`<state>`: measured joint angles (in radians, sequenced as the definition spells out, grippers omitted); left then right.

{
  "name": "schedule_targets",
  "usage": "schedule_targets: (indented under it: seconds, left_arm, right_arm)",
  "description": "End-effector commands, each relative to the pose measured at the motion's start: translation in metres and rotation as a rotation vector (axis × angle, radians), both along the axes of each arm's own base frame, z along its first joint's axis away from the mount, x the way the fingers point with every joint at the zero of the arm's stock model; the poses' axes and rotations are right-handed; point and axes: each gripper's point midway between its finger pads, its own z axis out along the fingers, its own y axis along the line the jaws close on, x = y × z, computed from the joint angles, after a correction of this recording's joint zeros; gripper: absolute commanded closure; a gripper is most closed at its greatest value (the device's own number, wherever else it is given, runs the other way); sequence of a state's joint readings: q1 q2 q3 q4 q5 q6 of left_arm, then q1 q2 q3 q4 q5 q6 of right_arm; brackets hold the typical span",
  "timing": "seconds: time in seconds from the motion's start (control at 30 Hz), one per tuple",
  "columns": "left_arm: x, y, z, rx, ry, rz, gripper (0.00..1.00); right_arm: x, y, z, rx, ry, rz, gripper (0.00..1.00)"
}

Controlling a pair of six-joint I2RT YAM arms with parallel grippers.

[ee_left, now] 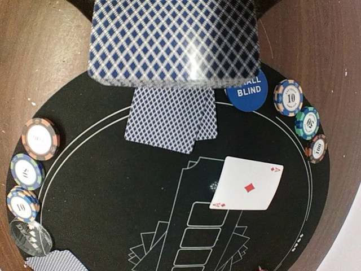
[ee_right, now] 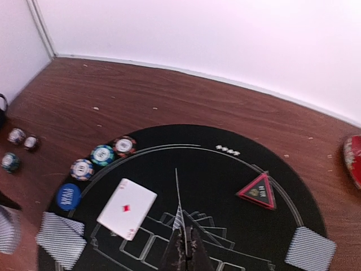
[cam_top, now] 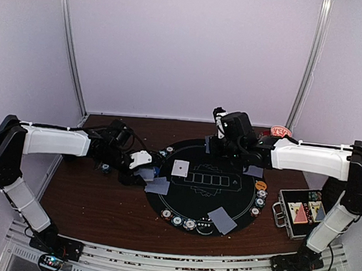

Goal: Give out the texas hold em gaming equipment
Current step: Flop the poker card in the community card area.

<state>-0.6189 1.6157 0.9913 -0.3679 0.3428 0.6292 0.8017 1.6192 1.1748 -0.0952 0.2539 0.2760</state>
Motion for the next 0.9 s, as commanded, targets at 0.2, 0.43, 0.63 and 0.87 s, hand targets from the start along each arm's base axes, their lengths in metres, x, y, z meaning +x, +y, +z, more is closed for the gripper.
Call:
schedule_targets:
  seconds: [0.2,0.43,0.63,0.87]
  left_arm:
    - [0.015,-0.003,0.011,-0.036,-0.021,0.029,0.39]
    - [0.015,-0.003,0.012,-0.041,-0.022,0.031,0.39]
    - [0.015,-0.003,0.012,-0.041,-0.022,0.030,0.39]
    - [0.016,-0.003,0.011,-0.039,-0.023,0.031,0.39]
  right_arm:
    - [0.006,-0.035,-0.053,-0.773,-0.096,-0.196,1.00]
    - [0.005,0.010,-0.098,-0.865,-0.087,0.012,1.00]
    - [0.003,0.034,-0.128,-0.864,-0.081,0.166,1.00]
    - [-0.004,0.054,-0.143,-0.853,-0.126,0.331,1.00]
